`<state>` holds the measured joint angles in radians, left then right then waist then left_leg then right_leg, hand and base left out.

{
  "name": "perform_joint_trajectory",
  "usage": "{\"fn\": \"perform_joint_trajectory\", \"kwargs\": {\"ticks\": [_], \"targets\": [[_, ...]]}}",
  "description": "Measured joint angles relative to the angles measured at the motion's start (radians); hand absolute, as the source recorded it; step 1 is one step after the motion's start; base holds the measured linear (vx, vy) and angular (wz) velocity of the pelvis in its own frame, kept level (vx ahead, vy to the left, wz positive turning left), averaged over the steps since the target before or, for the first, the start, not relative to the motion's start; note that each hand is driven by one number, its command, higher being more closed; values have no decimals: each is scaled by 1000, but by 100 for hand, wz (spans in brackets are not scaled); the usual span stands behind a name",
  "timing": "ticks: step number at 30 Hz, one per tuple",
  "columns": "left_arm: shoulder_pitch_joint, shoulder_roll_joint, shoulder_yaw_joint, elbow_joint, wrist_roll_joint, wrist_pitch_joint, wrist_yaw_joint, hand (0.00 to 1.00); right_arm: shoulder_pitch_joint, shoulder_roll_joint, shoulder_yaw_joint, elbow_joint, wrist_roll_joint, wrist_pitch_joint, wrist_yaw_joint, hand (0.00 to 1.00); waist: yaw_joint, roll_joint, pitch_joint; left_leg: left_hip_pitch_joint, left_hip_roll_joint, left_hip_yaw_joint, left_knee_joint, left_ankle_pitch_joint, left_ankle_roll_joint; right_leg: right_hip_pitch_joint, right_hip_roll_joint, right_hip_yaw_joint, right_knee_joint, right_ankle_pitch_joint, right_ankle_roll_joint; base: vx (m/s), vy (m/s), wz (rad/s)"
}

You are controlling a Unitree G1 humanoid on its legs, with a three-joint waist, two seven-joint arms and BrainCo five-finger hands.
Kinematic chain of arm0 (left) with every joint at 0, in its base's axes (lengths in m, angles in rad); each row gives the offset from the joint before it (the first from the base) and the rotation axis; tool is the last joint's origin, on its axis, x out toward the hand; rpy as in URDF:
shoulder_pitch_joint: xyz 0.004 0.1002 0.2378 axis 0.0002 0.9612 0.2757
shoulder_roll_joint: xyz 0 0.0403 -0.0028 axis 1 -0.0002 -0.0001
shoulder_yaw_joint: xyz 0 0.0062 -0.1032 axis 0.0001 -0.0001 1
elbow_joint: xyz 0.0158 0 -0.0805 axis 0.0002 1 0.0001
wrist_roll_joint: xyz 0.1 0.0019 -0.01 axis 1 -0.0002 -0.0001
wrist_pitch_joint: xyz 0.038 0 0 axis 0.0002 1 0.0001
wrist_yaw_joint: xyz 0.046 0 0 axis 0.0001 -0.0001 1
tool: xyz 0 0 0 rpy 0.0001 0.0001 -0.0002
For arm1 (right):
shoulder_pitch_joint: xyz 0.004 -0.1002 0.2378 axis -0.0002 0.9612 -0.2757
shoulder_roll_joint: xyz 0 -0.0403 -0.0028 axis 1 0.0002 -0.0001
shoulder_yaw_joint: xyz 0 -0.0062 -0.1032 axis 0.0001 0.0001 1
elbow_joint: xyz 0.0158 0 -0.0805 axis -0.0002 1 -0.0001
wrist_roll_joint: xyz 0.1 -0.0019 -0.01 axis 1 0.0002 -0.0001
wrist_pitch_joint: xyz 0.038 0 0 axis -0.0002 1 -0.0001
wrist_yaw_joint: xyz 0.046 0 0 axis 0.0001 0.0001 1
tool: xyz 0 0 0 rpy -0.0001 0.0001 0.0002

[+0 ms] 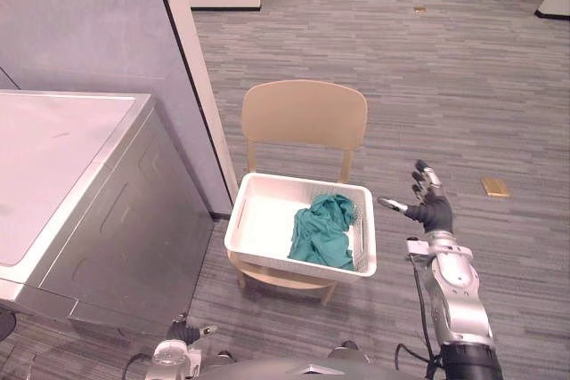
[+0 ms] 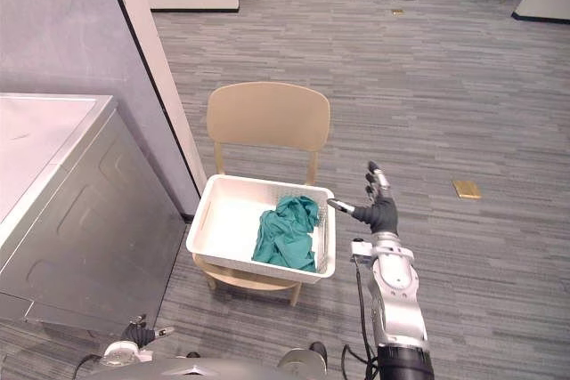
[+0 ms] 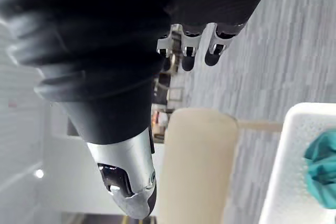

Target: Pick up the laundry basket with both hands and put the clothes into the washing machine.

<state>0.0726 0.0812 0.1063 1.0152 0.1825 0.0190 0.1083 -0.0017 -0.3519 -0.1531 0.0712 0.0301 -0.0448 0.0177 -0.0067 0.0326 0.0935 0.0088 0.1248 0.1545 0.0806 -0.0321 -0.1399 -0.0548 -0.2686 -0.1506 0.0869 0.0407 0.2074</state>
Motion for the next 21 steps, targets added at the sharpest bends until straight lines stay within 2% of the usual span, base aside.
{"fn": "perform_joint_trajectory", "kwargs": {"ticks": [1, 4, 5, 6, 7, 10, 12, 16, 18, 21], "targets": [[2, 12, -13, 6, 0, 0, -9, 0, -26, -39, 24, 42, -39, 7, 3, 0, 2, -1, 13, -14, -2, -1, 3, 1, 1, -2, 0, -1, -22, 17, -1, -86, 46, -6], [-2, 32, -53, 20, 15, 2, -12, 0, -100, -134, 98, 129, -67, 15, 28, 0, 4, -4, 38, -68, -4, -7, 8, 12, 3, -40, 1, -2, -54, 52, -3, -78, 12, -1], [-5, 37, -63, 20, 21, 2, -12, 0, -121, -153, 121, 148, -71, 16, 30, 0, 4, -12, 51, -79, -4, -8, 10, 15, 3, -49, 2, -2, -57, 58, -3, -55, -4, 3], [-14, 43, -74, 20, 22, 2, -13, 0, -154, -180, 155, 174, -77, 19, 37, 0, 4, -7, 64, -94, -3, -13, 15, 19, 5, -55, 4, -3, -65, 68, -5, -93, -10, 11], [-34, 49, -88, 18, 22, 0, -11, 0, -211, -217, 216, 223, -78, 19, 45, 0, 5, -18, 101, -121, 0, -21, 34, 19, 4, -64, 6, -15, -67, 76, -8, -95, -8, 15], [-72, 63, -112, 16, 19, -4, -10, 0, -317, -254, 315, 301, -79, 20, 70, 0, 12, -22, 135, -176, 6, -42, 62, 21, 4, -95, 12, -26, -69, 94, -13, -87, -4, 15], [-115, 78, -128, 10, 15, -10, -8, 0, -406, -300, 403, 334, -111, 18, 88, 0, 25, -35, 179, -218, 10, -52, 84, 22, 5, -119, 15, -35, -68, 104, -17, -82, 1, 13], [-141, 101, -148, -17, -33, -21, -3, 0, -518, -332, 465, 402, -113, 11, 108, 0, 39, -54, 234, -259, 12, -75, 116, 21, 5, -129, 18, -55, -67, 110, -21, -43, 6, 14], [-147, 105, -148, -22, -65, -23, 6, 0, -561, -346, 508, 425, -113, 7, 109, 0, 48, -58, 240, -294, 16, -76, 135, 17, 5, -157, 22, -54, -64, 117, -27, 0, 0, 0], [-177, 107, -148, -22, -94, -23, 23, 0, -617, -355, 552, 458, -113, 5, 109, 0, 61, -57, 280, -313, 27, -79, 167, 5, 3, -162, 32, -54, -65, 123, -30, -34, -5, -3]]}}
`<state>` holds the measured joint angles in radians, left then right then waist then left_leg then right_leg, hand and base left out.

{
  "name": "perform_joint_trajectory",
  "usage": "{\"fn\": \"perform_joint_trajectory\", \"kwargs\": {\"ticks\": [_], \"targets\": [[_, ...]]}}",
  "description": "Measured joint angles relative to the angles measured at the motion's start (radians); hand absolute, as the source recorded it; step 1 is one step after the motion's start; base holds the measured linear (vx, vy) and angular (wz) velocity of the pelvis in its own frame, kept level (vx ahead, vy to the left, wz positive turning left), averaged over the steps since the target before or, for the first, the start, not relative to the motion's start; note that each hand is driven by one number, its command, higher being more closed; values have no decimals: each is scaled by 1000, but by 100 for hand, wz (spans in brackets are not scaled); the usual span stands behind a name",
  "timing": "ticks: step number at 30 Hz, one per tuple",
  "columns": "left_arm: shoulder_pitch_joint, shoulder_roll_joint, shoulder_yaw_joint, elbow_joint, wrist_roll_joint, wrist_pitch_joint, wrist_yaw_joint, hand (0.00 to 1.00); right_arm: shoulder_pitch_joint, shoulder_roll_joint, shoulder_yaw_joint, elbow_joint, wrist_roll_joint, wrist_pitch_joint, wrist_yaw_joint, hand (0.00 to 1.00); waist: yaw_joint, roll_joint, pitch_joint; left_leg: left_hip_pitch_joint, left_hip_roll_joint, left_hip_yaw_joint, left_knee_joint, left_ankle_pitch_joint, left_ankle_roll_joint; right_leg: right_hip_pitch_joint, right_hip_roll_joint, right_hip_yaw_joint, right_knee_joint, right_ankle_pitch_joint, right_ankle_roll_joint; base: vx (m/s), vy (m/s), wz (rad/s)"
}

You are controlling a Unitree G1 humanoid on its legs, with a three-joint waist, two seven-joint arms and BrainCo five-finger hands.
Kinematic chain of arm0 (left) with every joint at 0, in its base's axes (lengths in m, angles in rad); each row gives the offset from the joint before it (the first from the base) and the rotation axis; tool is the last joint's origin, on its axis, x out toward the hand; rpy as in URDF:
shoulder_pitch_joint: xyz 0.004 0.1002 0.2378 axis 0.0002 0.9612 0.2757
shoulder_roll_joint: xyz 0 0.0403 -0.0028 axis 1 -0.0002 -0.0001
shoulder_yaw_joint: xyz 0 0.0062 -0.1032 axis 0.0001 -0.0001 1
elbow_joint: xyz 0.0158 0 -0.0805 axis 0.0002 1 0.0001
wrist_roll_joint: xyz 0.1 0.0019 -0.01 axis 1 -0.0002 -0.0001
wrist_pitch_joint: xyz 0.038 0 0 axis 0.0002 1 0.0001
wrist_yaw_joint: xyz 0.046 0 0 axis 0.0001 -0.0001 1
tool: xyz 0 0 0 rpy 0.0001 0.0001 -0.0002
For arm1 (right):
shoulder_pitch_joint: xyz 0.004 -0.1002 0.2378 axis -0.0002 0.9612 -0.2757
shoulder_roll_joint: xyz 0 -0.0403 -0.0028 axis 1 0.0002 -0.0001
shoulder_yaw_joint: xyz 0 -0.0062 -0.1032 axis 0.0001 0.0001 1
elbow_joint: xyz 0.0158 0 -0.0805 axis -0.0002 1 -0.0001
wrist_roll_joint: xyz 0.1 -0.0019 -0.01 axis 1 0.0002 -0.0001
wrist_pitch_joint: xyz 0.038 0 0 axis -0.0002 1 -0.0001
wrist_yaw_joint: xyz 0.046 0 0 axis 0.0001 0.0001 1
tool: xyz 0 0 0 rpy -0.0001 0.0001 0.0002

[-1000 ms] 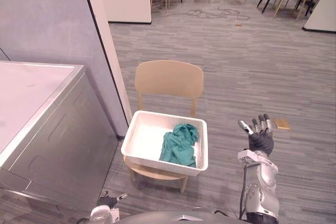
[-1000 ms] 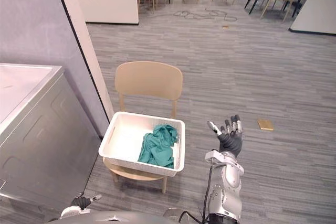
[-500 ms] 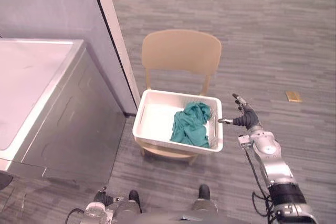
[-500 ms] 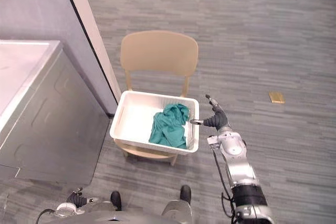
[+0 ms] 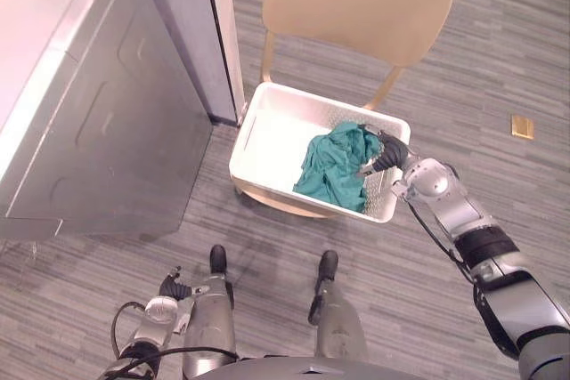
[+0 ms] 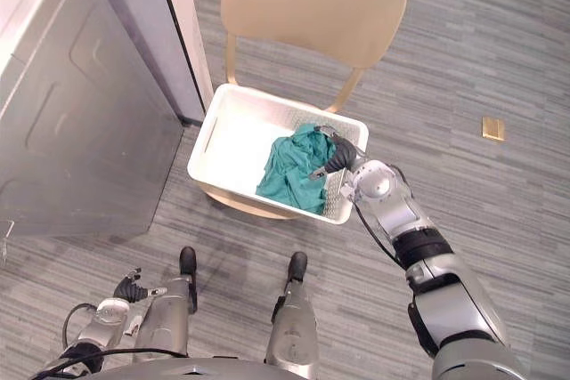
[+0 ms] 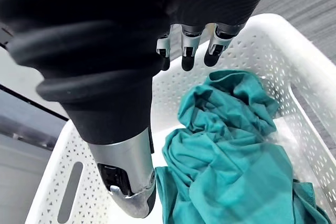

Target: Pick up the laundry basket with both hands and put the clothes into the washing machine.

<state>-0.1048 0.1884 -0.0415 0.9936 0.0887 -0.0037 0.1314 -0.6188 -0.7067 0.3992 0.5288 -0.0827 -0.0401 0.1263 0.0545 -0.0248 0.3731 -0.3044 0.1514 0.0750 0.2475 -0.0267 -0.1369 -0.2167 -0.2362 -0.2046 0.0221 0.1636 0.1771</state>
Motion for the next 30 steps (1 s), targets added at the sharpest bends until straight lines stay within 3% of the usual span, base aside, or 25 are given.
{"fn": "perform_joint_trajectory", "kwargs": {"ticks": [10, 15, 21, 25, 30], "targets": [[-47, 10, 1, -4, -68, 0, 43, 0, -93, -2, 8, 192, -34, 27, -48, 0, 5, 1, 62, -89, 3, -24, 52, -5, 2, -62, 3, -9, 21, 4, -5, -30, -1, 4], [-75, 12, 3, -9, -88, 0, 63, 0, -147, -2, -46, 283, -42, 40, -83, 0, 10, 6, 85, -151, 7, -27, 105, -22, 11, -105, 4, -5, 34, 8, -9, -18, 4, -2], [-93, 8, 5, -34, -132, -16, 78, 0, -222, -6, -111, 433, -44, 64, -141, 0, 34, 17, 98, -239, 7, -40, 164, -42, 17, -161, 5, -8, 36, 18, -13, -11, 11, 1], [-101, -9, 27, -40, -154, -18, 84, 0, -233, -5, -149, 471, -43, 72, -170, 0, 55, 27, 106, -276, 7, -48, 169, -41, 17, -192, 6, -16, 38, 19, -12, -6, 4, 2], [-101, -25, 47, -41, -171, -19, 88, 0, -256, 30, -168, 475, -43, 87, -200, 0, 59, 33, 115, -311, 6, -55, 169, -40, 17, -222, 5, -26, 42, 19, -12, 5, -2, 2]]}}
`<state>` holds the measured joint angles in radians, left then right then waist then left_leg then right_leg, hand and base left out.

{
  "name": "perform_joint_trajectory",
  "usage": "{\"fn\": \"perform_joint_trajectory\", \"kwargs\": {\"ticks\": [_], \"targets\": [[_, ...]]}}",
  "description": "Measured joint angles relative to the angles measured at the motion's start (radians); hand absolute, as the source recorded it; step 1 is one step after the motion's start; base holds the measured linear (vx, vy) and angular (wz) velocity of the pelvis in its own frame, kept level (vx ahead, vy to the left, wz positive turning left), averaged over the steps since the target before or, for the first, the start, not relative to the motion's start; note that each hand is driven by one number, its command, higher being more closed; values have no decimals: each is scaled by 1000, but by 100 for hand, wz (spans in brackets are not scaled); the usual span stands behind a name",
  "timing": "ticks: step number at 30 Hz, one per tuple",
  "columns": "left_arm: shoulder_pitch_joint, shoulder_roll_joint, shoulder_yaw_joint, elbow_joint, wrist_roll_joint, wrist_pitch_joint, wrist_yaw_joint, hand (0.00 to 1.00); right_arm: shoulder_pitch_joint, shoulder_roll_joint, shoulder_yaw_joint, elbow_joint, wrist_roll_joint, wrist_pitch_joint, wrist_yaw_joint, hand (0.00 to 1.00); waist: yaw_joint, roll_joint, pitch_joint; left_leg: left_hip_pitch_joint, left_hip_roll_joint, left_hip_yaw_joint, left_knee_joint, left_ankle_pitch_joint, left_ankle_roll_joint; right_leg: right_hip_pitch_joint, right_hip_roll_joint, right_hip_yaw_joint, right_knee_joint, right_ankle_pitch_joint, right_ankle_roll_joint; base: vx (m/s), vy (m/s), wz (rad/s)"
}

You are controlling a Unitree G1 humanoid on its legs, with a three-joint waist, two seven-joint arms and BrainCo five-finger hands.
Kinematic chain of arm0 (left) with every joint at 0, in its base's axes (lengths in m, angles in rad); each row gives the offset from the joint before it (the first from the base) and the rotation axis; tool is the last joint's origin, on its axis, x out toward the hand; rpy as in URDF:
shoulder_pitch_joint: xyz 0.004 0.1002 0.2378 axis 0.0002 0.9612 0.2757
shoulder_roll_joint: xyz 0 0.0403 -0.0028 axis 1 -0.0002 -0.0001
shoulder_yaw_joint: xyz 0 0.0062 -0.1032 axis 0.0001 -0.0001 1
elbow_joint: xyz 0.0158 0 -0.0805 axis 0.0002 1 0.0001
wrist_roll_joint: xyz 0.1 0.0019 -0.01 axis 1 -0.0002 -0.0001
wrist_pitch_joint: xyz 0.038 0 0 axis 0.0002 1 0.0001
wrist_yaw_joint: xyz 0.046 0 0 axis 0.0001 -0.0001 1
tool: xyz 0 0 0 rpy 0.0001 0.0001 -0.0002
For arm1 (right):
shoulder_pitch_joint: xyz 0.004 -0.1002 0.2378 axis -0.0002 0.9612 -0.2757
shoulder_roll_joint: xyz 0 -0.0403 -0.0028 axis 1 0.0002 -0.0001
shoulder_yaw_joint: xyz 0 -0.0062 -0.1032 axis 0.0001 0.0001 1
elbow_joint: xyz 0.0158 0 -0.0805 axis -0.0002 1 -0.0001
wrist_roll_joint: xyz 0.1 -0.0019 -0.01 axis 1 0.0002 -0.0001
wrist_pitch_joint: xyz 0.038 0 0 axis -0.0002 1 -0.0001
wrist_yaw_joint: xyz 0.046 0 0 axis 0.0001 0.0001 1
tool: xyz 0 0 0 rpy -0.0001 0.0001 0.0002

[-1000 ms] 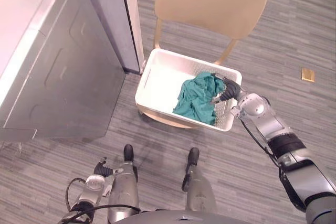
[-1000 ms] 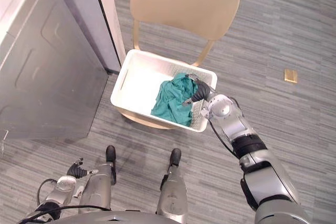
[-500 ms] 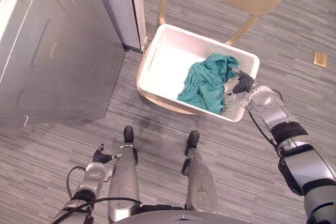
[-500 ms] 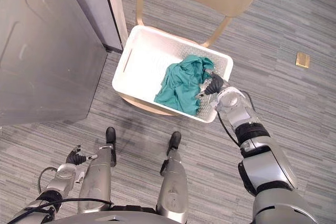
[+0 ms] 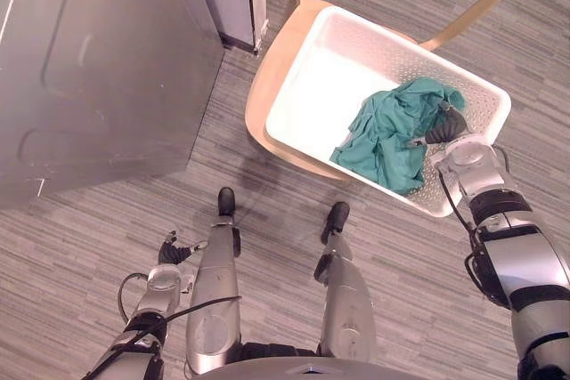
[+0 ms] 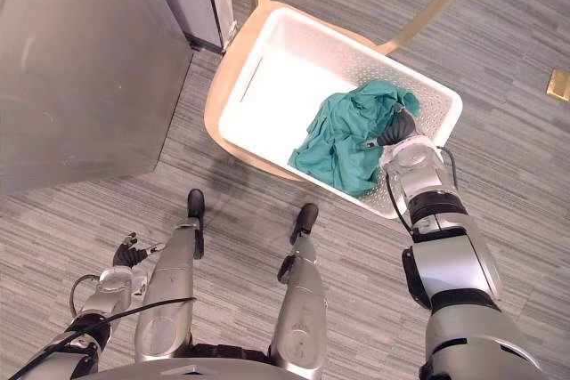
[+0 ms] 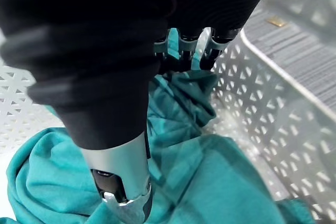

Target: Pick up the laundry basket with both hands and put the clothes into the washing machine.

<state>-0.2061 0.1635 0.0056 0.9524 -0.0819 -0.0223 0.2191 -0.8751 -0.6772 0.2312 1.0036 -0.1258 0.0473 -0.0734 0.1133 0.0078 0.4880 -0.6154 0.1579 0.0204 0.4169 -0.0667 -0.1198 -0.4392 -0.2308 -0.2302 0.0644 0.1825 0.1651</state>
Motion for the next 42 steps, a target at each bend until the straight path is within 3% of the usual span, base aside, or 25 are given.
{"fn": "perform_joint_trajectory", "kwargs": {"ticks": [6, 15, 16, 24, 31, 37, 41, 42], "targets": [[-2, -19, 36, -2, -15, 1, 22, 0, -14, 27, -6, 3, 0, 1, -14, 0, 18, 4, 2, -47, 0, -16, 1, 4, -1, -45, 0, -16, 21, -2, -1, 1, 0, 4], [-2, -30, 63, -33, -27, 2, 37, 0, -22, 49, -1, 3, 0, 1, -44, 0, 20, 4, 2, -85, 0, -48, -3, 21, -1, -56, 0, -59, 32, -12, -4, -31, 10, 10], [-2, -31, 63, -38, -30, 2, 37, 0, -24, 49, -2, 4, 0, 1, -46, 100, 22, 4, 2, -92, 0, -49, -3, 23, 1, -66, -1, -59, 41, -15, -7, -46, 14, 7], [-5, -38, 83, -42, -35, 4, 46, 0, -42, 53, -7, 34, -78, 5, -79, 100, 22, 1, 0, -105, 2, -56, -23, 52, -3, -86, -2, -73, 52, -15, -9, -12, 4, 3], [-5, -44, 91, -73, -35, 6, 66, 0, -41, 76, -9, 35, -77, 8, -87, 100, 21, -5, -5, -102, 2, -60, -38, 64, -6, -85, -2, -80, 52, -14, -11, -1, 3, 2], [-7, -49, 74, -74, -36, 10, 75, 0, -20, 139, -9, 37, -73, 22, -87, 100, 22, -20, -57, -83, 0, -59, -92, 96, -11, -83, 0, -83, 35, -7, -18, 3, -1, 1], [-12, -70, 60, -77, -65, 10, 77, 0, -17, 186, -58, 31, 50, 20, -94, 100, 21, -19, -72, -60, 1, -53, -126, 116, -14, -80, 0, -81, 32, -5, -21, -1, 0, -1], [-17, -79, 56, -77, -73, 10, 79, 0, -13, 205, -95, 25, 138, 13, -115, 100, 21, -19, -72, -58, 2, -52, -128, 118, -15, -80, 1, -80, 32, -4, -23, -12, 2, -3]]}}
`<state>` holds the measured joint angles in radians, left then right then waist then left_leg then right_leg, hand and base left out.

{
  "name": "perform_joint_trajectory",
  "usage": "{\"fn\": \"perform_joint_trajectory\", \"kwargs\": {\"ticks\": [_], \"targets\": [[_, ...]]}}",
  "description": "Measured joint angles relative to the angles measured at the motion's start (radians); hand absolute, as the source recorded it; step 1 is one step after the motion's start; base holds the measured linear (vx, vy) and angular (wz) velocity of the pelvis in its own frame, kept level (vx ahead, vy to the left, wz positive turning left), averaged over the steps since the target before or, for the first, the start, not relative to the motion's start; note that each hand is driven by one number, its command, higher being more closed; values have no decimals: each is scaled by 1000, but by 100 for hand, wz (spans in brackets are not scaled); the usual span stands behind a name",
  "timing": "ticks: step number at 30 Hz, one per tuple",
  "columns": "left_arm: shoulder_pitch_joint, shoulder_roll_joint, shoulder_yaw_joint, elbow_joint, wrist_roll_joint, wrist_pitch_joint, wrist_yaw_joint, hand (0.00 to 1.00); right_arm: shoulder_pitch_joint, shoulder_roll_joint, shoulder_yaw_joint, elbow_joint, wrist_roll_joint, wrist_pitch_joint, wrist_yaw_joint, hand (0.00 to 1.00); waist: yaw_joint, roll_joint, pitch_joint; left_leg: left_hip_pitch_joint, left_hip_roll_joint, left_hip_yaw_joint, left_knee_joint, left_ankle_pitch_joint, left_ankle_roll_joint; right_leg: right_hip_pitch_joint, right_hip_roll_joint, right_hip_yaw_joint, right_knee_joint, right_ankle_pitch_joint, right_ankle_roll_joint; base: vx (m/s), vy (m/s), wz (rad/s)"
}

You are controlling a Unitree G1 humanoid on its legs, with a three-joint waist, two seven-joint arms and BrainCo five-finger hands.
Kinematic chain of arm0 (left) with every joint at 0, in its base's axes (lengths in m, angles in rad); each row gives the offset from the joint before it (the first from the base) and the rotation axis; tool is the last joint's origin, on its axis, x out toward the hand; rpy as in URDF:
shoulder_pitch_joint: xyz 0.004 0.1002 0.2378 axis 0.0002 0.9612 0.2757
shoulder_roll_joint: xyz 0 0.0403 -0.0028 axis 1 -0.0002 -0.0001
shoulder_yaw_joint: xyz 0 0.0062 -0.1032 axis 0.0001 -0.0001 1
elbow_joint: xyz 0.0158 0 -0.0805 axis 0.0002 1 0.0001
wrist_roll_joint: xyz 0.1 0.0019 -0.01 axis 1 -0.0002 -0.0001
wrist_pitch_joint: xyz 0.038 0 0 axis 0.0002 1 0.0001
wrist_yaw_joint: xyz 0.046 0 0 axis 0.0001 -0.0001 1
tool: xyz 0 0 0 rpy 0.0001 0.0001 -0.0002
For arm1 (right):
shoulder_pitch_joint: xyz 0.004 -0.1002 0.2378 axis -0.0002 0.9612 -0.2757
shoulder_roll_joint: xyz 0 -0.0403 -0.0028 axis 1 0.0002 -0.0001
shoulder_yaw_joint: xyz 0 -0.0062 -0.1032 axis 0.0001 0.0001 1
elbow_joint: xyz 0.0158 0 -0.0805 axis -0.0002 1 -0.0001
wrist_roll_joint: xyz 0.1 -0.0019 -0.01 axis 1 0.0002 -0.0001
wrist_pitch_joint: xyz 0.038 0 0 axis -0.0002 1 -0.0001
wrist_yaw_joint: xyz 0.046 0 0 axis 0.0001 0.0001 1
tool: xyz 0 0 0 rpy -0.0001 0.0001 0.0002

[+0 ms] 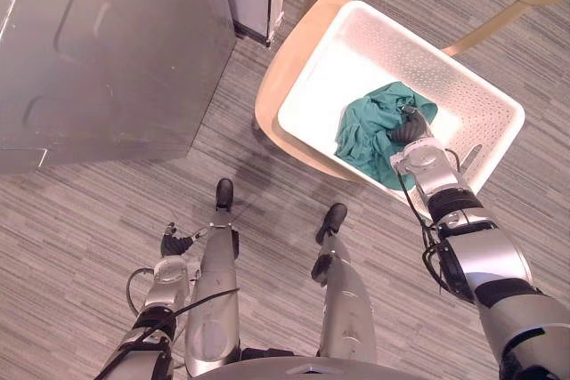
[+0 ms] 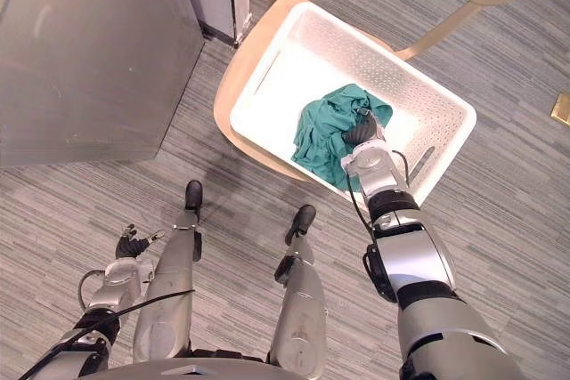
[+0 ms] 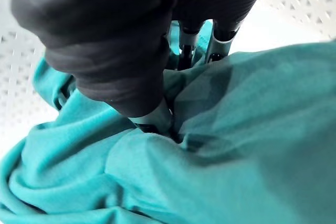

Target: Pick up the laundry basket with both hands and put the clothes into the washing machine.

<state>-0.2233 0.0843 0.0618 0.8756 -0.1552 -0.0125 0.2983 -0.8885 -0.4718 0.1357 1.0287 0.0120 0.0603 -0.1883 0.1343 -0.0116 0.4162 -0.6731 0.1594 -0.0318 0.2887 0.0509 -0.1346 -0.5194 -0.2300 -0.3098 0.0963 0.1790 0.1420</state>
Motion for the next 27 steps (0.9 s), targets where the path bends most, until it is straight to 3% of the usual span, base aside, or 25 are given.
{"fn": "perform_joint_trajectory", "kwargs": {"ticks": [4, 7, 14, 20, 27], "targets": [[-7, -17, -9, 2, -18, -1, 10, 0, 23, 100, -126, -74, 278, -39, -58, 100, 1, 0, 0, 21, -1, 6, -33, 16, -1, 1, 0, 9, -6, 3, -5, -4, 0, -3], [-7, -26, -14, 10, -19, 1, 26, 0, 20, 176, -172, -114, 410, -60, -82, 100, 6, 3, -2, 30, 0, 11, -33, 17, -2, 1, 3, 23, -10, 6, -9, -4, -8, -11], [-11, -44, -14, 10, -39, 5, 47, 0, 22, 371, -244, -212, 779, -169, -122, 100, 26, 8, -4, 67, -3, 15, -40, 18, -3, 40, 2, 23, -27, 15, -3, 4, -1, 0], [-11, -71, -13, -5, -38, 7, 49, 0, 60, 468, -279, -355, 947, -270, -124, 100, 26, 11, -5, 93, -9, 21, -61, 22, -1, 54, -7, 22, -24, 12, -1, 8, 0, 1], [-5, -98, -13, -11, -36, 16, 56, 0, 135, 507, -283, -527, 1027, -329, -127, 100, 24, 19, -2, 166, -11, 21, -74, 24, -4, 107, -19, 17, 23, -27, 4, 28, -17, 5]]}}
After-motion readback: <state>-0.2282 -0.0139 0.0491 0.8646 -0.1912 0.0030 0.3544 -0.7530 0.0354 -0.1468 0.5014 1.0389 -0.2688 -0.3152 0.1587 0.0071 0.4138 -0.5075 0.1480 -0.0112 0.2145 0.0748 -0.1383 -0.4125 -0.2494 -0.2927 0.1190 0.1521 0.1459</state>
